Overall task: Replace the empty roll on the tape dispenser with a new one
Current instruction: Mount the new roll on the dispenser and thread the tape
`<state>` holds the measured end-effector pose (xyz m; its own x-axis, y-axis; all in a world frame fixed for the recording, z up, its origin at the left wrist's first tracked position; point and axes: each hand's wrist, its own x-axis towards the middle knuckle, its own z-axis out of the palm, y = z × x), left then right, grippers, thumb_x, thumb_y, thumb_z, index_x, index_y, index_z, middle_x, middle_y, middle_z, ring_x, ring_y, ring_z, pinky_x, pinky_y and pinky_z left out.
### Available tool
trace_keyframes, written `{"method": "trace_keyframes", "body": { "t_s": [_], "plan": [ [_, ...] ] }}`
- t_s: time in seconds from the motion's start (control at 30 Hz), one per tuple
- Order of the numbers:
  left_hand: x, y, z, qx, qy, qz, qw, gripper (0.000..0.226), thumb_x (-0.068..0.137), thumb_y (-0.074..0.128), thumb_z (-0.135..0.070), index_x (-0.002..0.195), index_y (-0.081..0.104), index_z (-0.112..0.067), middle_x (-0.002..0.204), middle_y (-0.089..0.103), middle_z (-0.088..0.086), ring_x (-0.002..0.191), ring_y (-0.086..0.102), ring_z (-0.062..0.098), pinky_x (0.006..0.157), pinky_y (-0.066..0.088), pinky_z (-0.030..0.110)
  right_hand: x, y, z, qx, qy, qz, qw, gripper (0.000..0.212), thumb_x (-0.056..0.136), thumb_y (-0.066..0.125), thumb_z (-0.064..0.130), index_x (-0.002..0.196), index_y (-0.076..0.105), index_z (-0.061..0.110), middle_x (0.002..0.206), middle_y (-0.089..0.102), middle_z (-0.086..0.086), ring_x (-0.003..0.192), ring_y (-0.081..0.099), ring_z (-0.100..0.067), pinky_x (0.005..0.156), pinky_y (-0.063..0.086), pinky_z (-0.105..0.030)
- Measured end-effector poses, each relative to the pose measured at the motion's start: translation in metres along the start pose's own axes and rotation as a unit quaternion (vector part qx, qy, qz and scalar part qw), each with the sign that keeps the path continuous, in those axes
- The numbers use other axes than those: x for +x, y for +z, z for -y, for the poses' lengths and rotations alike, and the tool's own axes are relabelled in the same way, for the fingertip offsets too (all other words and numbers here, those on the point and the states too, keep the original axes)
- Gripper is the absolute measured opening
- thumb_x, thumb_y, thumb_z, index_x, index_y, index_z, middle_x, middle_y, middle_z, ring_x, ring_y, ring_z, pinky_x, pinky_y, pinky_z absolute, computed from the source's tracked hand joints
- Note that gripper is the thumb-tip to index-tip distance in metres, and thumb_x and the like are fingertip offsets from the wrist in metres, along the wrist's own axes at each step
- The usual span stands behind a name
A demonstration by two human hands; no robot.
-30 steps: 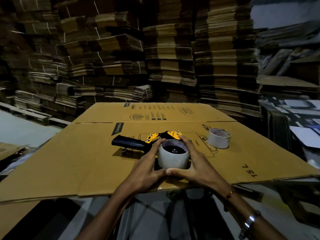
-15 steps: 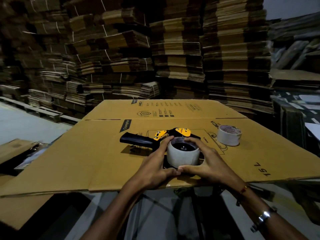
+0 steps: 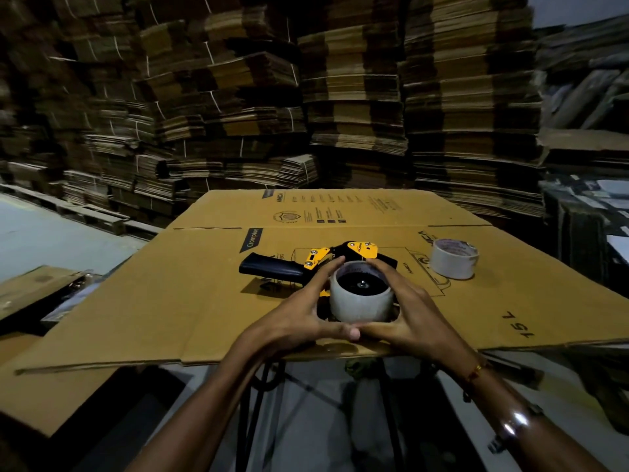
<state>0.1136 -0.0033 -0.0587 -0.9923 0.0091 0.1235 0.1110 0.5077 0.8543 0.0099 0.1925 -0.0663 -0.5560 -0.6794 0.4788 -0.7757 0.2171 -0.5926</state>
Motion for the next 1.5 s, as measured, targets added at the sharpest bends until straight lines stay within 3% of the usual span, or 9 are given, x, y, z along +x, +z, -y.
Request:
{"method": "trace_keyframes", "body": {
  "t_s": [0.1,0.17,0.27,0.37,0.63,0.83,1.0,1.3,1.5],
  "plan": [
    [0.004,0.0,-0.006,-0.002,-0.025,-0.01,1.0,0.112,0.061,0.076,-0.069,0.152,0.014,-0.049,0.148,0.035,-0.017,0.135,0.038,0.01,0.111,0.036,0.032,-0.002,0.003,-0.001,0.003,0.007,-0.005,1.0,0.109,0.065,0.082,0.061,0.154,0.027,0.032,0.149,0.047,0.008,0.133,0.048,-0.004,0.108,0.047,-0.032],
    [0.008,0.002,-0.008,0.006,-0.035,-0.03,0.999,0.097,0.06,0.075,-0.076,0.144,0.03,-0.055,0.143,0.046,-0.021,0.127,0.05,0.01,0.108,0.044,0.039,-0.004,0.005,-0.001,-0.002,0.007,-0.01,1.0,0.112,0.065,0.083,0.058,0.156,0.024,0.032,0.149,0.047,0.007,0.133,0.048,-0.005,0.108,0.046,-0.028],
    [0.009,0.003,-0.005,-0.005,-0.029,-0.045,0.999,0.086,0.059,0.081,-0.07,0.135,0.043,-0.055,0.133,0.056,-0.02,0.121,0.055,0.008,0.102,0.05,0.04,-0.007,0.008,0.0,-0.016,0.002,-0.017,1.0,0.111,0.066,0.083,0.057,0.156,0.024,0.029,0.148,0.048,0.006,0.13,0.048,-0.004,0.106,0.043,-0.017],
    [0.006,0.003,-0.004,-0.024,-0.018,-0.054,0.998,0.082,0.063,0.084,-0.059,0.135,0.047,-0.05,0.131,0.058,-0.021,0.12,0.055,0.003,0.096,0.05,0.028,-0.01,0.012,0.001,-0.013,0.004,-0.026,1.0,0.108,0.067,0.083,0.056,0.155,0.026,0.029,0.145,0.048,0.009,0.128,0.047,0.001,0.102,0.039,-0.008],
    [0.002,0.007,-0.009,-0.03,-0.004,-0.058,0.998,0.067,0.074,0.079,-0.051,0.133,0.046,-0.052,0.126,0.057,-0.021,0.111,0.054,-0.006,0.079,0.048,0.013,-0.005,0.003,-0.005,0.009,0.031,-0.005,0.999,0.107,0.062,0.084,0.062,0.152,0.032,0.035,0.145,0.052,0.009,0.13,0.052,-0.007,0.104,0.05,-0.035],
    [0.003,0.003,-0.007,-0.017,0.003,-0.051,0.999,0.065,0.074,0.084,-0.041,0.128,0.051,-0.052,0.124,0.062,-0.022,0.114,0.057,-0.007,0.088,0.05,0.016,-0.009,0.004,-0.002,-0.034,0.018,-0.016,0.999,0.105,0.065,0.083,0.059,0.153,0.031,0.032,0.148,0.049,0.01,0.131,0.049,-0.004,0.106,0.048,-0.03],
    [0.001,0.001,-0.006,-0.012,0.004,-0.046,0.999,0.065,0.073,0.086,-0.036,0.128,0.053,-0.047,0.118,0.064,-0.026,0.105,0.057,-0.018,0.082,0.046,0.004,-0.013,0.009,0.003,-0.06,0.013,-0.033,0.998,0.105,0.064,0.08,0.064,0.152,0.032,0.033,0.144,0.052,0.01,0.128,0.052,-0.007,0.102,0.049,-0.03],
    [0.003,0.0,-0.005,0.0,-0.001,-0.027,1.0,0.057,0.075,0.084,-0.037,0.12,0.05,-0.05,0.109,0.06,-0.03,0.094,0.055,-0.025,0.074,0.044,0.0,-0.014,0.009,0.002,-0.07,0.05,-0.015,0.996,0.107,0.065,0.081,0.063,0.153,0.027,0.035,0.147,0.05,0.009,0.126,0.049,-0.005,0.1,0.043,-0.021],
    [0.004,0.0,-0.007,0.01,-0.002,-0.021,1.0,0.064,0.076,0.083,-0.038,0.131,0.05,-0.042,0.114,0.061,-0.025,0.105,0.058,-0.009,0.078,0.048,0.004,-0.014,0.009,0.001,-0.056,0.074,0.011,0.996,0.106,0.063,0.075,0.073,0.151,0.026,0.039,0.148,0.047,0.01,0.13,0.049,-0.011,0.104,0.049,-0.038]
  ]
}}
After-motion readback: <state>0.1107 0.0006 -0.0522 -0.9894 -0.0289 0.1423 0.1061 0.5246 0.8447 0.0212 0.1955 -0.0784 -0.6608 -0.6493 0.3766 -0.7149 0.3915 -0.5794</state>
